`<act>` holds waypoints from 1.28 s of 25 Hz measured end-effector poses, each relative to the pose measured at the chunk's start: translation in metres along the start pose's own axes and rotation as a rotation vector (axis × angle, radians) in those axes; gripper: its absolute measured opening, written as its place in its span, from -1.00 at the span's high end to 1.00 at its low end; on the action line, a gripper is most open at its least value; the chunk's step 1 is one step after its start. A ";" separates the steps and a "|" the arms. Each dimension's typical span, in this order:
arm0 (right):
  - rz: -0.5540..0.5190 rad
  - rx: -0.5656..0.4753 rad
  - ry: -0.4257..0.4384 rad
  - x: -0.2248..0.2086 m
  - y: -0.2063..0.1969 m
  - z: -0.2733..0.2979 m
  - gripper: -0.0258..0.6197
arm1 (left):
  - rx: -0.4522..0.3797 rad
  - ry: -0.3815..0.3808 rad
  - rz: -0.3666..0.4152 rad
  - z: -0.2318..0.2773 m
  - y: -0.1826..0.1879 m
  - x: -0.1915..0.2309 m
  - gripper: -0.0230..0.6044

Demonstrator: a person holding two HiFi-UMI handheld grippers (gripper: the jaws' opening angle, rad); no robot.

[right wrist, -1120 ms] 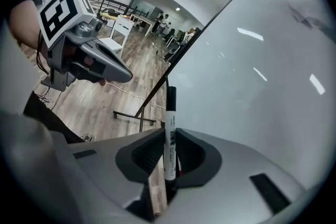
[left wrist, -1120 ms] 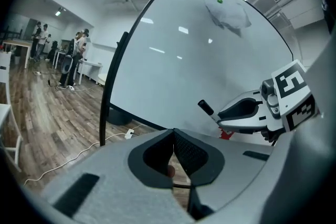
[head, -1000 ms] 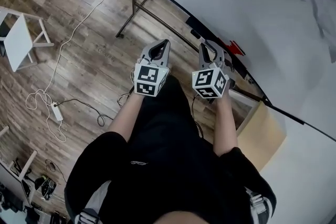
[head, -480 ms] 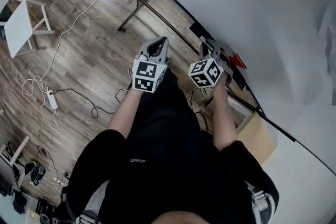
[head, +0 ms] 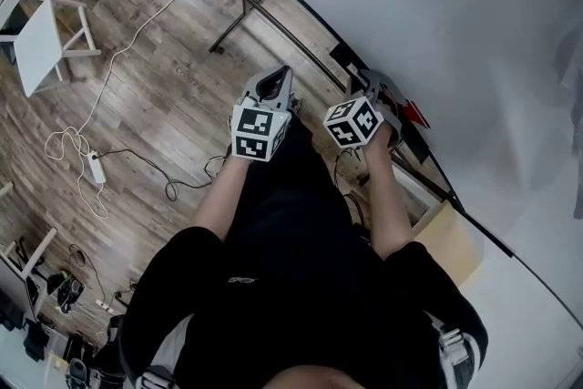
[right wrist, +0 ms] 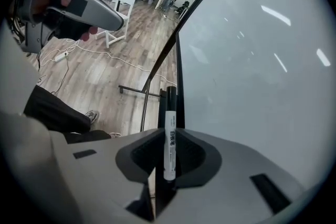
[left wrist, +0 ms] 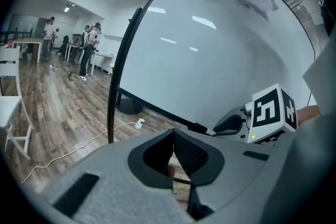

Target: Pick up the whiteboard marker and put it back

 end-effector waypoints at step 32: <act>0.004 0.085 0.036 -0.006 0.008 0.021 0.75 | 0.018 -0.011 -0.056 0.013 0.005 0.016 0.91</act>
Point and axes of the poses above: the fingertips, and each gripper's own axes: z forward along the fingers, x to its left, y out of its top, the point moved 6 cm from there along -z, backward along the fingers, and after that the axes turned 2 degrees about x, right-handed, at the moved point
